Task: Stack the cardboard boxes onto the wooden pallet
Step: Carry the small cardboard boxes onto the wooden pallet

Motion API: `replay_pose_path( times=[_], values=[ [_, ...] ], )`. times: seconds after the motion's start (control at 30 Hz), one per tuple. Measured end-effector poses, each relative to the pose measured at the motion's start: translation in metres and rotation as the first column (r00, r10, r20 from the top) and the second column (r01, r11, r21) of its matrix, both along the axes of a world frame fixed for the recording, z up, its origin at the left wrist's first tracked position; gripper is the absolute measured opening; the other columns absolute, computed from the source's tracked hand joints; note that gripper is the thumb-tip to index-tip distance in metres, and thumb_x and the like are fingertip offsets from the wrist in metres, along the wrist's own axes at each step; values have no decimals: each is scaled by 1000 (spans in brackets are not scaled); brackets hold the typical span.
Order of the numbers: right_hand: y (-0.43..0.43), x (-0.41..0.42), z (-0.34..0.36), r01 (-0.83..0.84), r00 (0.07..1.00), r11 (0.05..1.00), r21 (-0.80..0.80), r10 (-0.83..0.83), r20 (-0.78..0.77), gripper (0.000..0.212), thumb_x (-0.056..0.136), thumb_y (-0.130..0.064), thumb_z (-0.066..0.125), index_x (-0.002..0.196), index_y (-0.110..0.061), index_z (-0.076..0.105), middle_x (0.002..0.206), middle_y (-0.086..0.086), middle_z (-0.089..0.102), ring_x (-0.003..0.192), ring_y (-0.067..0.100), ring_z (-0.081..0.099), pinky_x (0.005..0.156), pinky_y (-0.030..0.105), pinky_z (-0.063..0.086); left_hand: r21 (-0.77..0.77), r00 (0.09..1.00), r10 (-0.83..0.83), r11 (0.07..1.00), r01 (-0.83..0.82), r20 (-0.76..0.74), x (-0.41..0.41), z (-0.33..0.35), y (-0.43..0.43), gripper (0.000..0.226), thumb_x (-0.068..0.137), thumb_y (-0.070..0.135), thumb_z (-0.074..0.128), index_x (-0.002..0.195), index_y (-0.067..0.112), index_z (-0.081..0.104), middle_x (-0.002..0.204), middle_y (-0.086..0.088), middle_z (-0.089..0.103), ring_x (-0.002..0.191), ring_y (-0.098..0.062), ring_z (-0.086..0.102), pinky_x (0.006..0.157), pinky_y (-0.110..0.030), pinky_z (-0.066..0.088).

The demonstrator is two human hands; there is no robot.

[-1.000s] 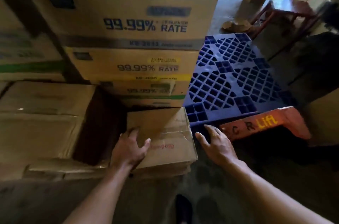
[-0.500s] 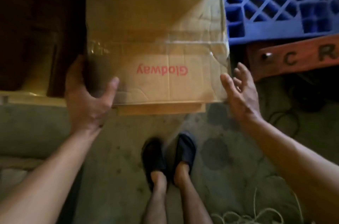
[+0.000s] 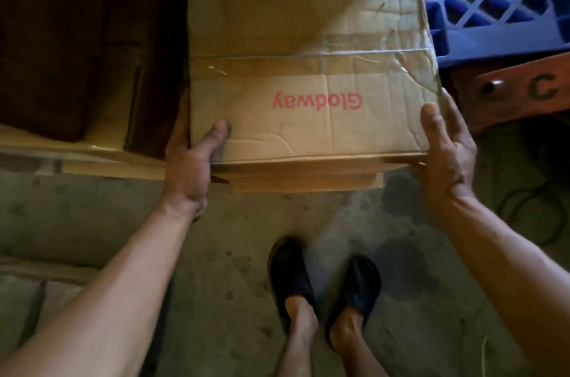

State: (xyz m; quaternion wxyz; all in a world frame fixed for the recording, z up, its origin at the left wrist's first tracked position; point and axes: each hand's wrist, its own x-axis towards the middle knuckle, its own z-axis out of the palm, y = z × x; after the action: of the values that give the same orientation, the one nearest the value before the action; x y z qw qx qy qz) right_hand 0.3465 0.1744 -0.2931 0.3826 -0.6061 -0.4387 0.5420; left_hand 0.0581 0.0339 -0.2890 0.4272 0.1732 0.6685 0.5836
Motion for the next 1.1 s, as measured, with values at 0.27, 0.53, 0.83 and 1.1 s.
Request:
replay_pose_path(
  times=[0.27,0.53,0.83,1.1],
  values=[
    [-31,39,47,8,997,995,98,-16,77,59,85,-50,67,141,-37,53,127,-12,60,99,-9,63,69,8,53,3,999,14,1000,-14,34,37,43,-24,58,83,35,71,138,35,53,128,7,66,115,-12,64,92,-35,56],
    [-92,88,171,-74,997,982,176,67,50,51,88,-44,66,138,-42,51,134,-3,58,115,15,60,92,45,55,41,998,43,998,-41,-45,96,175,-105,63,81,47,68,138,58,43,125,16,66,110,-9,67,88,-34,58],
    [-204,144,343,-231,958,948,218,260,-119,47,82,-59,68,123,-68,47,125,-18,55,109,12,61,71,36,61,148,943,269,959,-243,-196,189,352,-264,47,82,46,71,128,47,60,115,13,72,102,-8,69,71,-21,58],
    [-292,117,448,-432,872,870,238,471,-137,73,67,-67,71,132,-39,55,124,-5,58,116,28,59,80,42,58,251,824,473,877,-409,-311,222,472,-403,53,88,42,65,137,52,48,126,11,66,114,-13,63,94,-38,54]
  ],
)
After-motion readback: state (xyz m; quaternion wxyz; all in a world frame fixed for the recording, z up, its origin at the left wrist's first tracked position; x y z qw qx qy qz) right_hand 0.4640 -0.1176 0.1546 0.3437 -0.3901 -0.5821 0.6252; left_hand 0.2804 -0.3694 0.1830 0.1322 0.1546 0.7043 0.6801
